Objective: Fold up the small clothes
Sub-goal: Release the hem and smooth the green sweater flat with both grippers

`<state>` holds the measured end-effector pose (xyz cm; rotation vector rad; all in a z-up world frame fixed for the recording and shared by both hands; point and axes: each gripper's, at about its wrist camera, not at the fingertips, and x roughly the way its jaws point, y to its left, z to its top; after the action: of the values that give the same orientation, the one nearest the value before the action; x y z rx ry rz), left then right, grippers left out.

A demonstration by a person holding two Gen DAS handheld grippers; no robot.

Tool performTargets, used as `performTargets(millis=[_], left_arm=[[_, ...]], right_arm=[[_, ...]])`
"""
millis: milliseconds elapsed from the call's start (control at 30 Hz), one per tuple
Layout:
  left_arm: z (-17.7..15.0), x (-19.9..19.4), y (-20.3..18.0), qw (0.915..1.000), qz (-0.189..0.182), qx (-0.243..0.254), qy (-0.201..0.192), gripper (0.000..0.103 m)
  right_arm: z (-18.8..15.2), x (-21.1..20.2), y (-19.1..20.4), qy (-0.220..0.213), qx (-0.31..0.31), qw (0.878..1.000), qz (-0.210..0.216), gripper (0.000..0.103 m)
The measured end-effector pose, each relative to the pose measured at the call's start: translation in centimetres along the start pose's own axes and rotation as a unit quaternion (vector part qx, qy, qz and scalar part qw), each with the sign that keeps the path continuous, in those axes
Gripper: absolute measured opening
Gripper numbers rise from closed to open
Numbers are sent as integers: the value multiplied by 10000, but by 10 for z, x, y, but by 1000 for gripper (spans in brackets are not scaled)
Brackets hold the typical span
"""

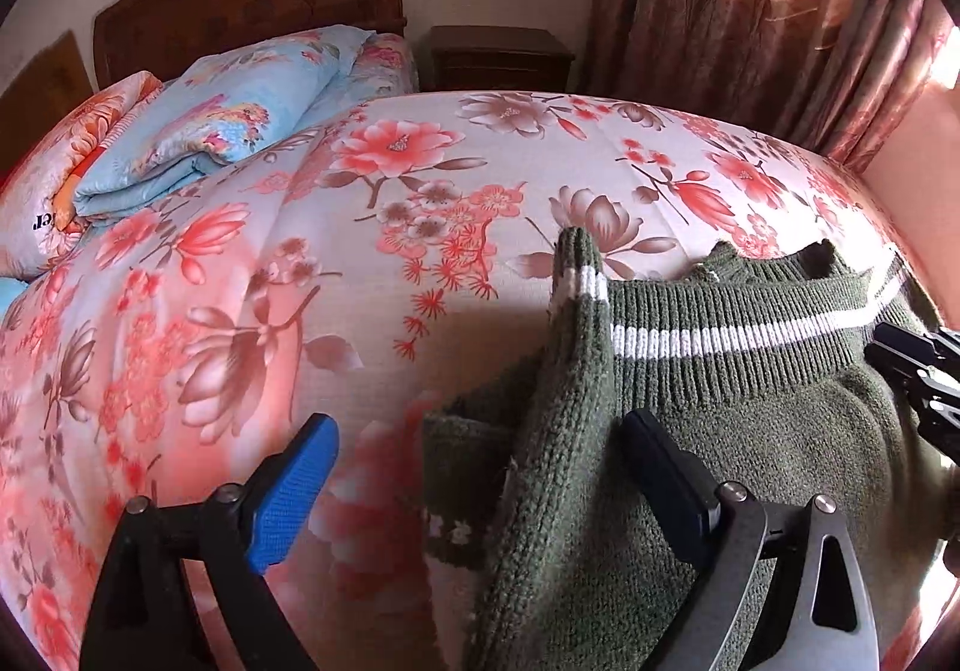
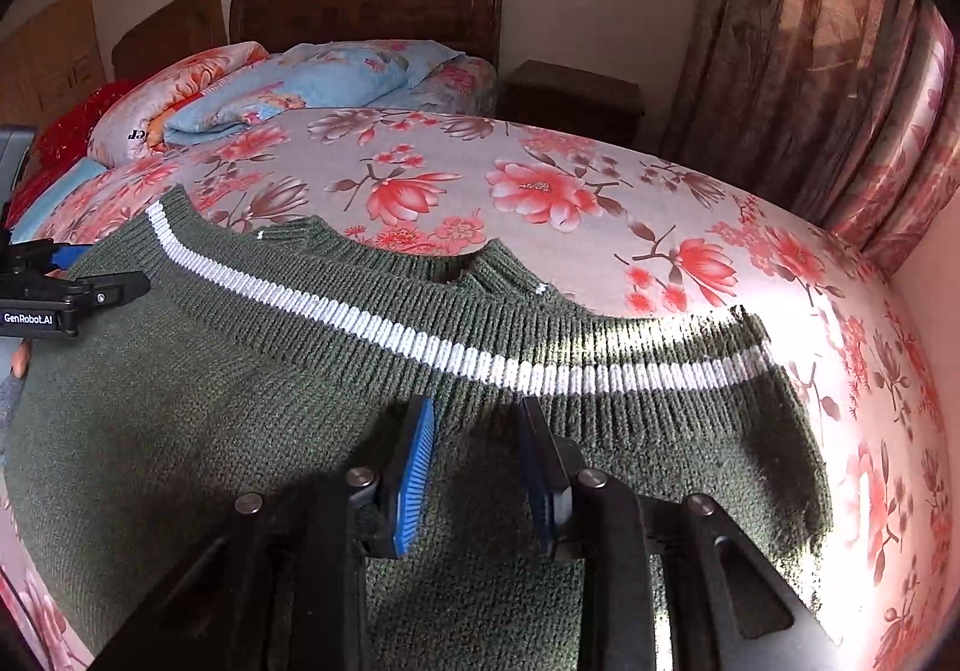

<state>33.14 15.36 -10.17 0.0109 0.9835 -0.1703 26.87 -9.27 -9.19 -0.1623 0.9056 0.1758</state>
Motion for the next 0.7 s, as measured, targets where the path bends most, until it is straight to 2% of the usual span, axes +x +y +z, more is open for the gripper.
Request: performTargets(millis=[67,133,200,233,267,333,400,567,633,667,700], left_arm=[[0,-7,9,9997,-2,-253,1,103],[2,-29,15,9982,246,-493,-219,103],[2,-66,9,9950,556,-498,-657,103],[1,-85,1,9934,540,-471,-893,103],[-3,-100,-9,9923,312,-550,-1067,103],[-8,-109,-36,9918,-225,-576,-1117,103],[-9,-99,-66,9915,-338,-480,-1162,103],[5,-34,-107,9973,-69,-568,-450,103],[2,-15,-112,9986,318,-331,-244,103],[1,-9,-108,9986,430,-284,-124,103],[-2,-8,-100,9987,380,-347,-65,103]], right_arm=[[4,1,-3,82,74,9999,100,30],[6,-6,-8,141,233,9993,263,30],[4,-28,-13,-239,354,9985,336,30],[2,-41,-15,-463,420,9975,343,30],[0,-52,-17,-648,516,9958,381,30],[-3,-61,-19,-900,691,9917,606,30],[1,-56,-3,-867,385,9919,845,30],[8,-26,57,-283,-760,9941,720,30],[6,-17,62,-163,-974,9936,550,30],[6,-17,56,-147,-926,9937,610,30],[5,-18,46,-111,-807,9945,665,30]])
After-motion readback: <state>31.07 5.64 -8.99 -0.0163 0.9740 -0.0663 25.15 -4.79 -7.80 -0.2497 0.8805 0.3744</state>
